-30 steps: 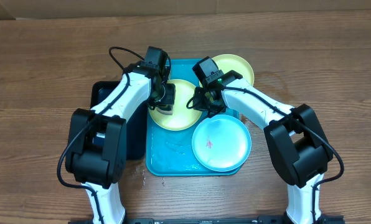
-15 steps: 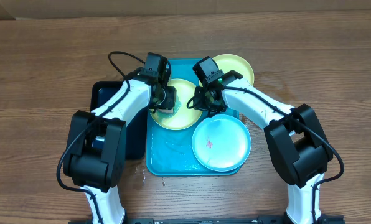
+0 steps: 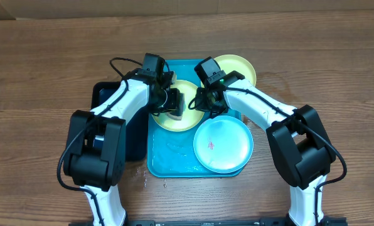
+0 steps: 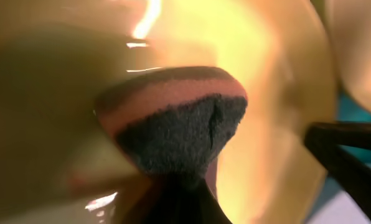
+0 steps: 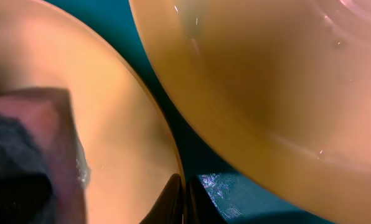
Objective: Clean dirty plates on tray and stack at the side
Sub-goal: 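Scrub the left yellow plate's red stain with the sponge, left gripper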
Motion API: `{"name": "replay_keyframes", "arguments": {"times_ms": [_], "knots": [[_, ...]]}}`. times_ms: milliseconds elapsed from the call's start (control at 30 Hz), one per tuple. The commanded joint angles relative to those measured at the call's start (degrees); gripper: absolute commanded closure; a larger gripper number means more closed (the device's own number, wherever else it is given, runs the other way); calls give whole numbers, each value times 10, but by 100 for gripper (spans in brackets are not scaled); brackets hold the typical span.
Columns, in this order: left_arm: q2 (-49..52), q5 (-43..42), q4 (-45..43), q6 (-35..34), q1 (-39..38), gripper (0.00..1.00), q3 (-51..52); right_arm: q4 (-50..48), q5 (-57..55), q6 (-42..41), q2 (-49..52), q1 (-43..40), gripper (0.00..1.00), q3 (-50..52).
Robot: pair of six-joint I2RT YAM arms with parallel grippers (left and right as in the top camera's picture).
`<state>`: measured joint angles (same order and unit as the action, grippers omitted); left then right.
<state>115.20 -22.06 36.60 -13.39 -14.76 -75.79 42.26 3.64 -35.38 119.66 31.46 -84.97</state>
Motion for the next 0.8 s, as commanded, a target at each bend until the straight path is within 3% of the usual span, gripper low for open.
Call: {"name": "replay_keyframes", "arguments": {"times_ms": [0,200,367,767], "knots": [[11,-77,33,-3,-5,96,-63,-7,-2,-2,0,0,96,-9],[-29,33,114,-4,-7,96,-148,-7,-2,-2,0,0,96,-9],[-43,167,155,-4,-8,96,-146,-7,-2,-2,0,0,96,-9],[7,183,81,-6,-10,96,-66,-7,-2,-2,0,0,96,-9]]}}
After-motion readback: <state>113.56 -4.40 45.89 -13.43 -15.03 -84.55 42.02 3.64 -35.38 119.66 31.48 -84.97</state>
